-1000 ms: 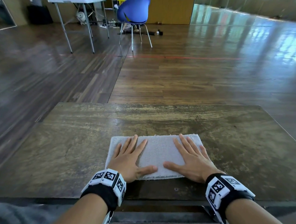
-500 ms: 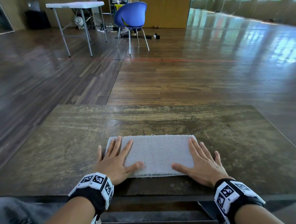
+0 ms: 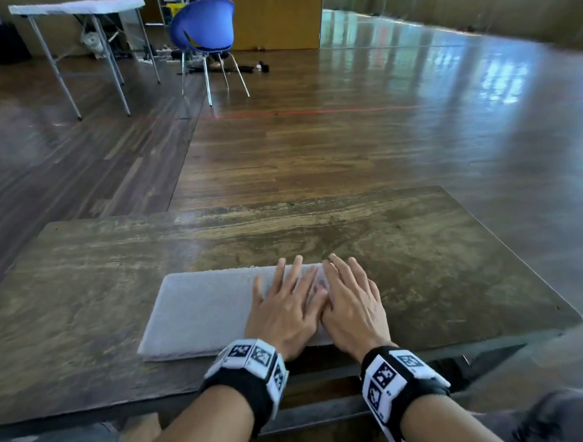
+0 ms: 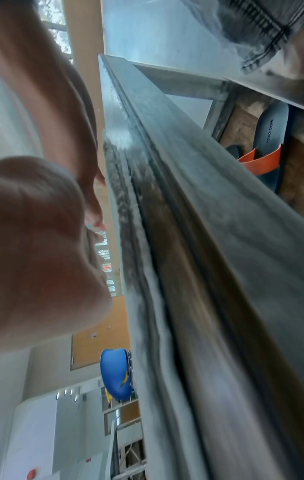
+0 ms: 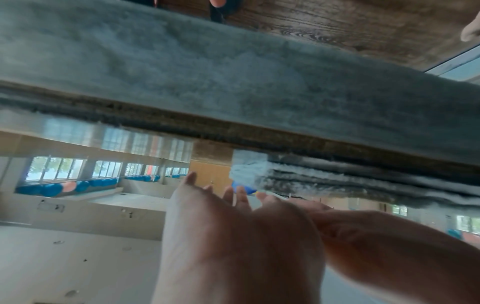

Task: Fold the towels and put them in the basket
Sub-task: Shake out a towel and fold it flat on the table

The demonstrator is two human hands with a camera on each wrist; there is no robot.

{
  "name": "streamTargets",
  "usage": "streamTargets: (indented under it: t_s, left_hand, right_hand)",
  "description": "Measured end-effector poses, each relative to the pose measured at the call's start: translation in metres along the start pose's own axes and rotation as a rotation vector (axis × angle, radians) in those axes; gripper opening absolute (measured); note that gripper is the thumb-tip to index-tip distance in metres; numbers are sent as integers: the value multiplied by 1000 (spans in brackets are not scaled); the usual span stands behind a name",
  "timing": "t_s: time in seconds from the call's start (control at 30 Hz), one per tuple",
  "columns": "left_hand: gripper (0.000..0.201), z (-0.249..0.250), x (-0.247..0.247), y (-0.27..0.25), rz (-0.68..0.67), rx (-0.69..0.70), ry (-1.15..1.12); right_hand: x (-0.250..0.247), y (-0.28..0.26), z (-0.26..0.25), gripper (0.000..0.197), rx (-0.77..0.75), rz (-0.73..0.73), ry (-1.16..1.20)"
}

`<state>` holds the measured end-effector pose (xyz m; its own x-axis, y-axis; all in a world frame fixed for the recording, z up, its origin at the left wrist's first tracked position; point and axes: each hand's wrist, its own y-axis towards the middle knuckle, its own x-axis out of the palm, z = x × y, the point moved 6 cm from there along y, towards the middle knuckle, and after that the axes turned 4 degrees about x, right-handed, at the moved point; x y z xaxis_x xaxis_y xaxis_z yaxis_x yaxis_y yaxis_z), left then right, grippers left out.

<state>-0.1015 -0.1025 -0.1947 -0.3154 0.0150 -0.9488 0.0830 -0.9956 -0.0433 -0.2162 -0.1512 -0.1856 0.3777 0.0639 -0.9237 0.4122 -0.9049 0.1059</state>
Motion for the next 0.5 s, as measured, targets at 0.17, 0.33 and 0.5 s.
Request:
streamTargets:
  t_s: [0.17,0.33,0.5]
  left_hand:
    - [68,3,20,12,-119,-26,-58]
    - [54,-7,17,9,-47,32,-52]
    - [53,-17,14,5,-12,48,41]
  right_hand:
    - [25,0,7,68,-43,-212,-105]
    - [28,-1,9,62,14,-158,-37]
    - [28,2,14,64,5,-176,-74]
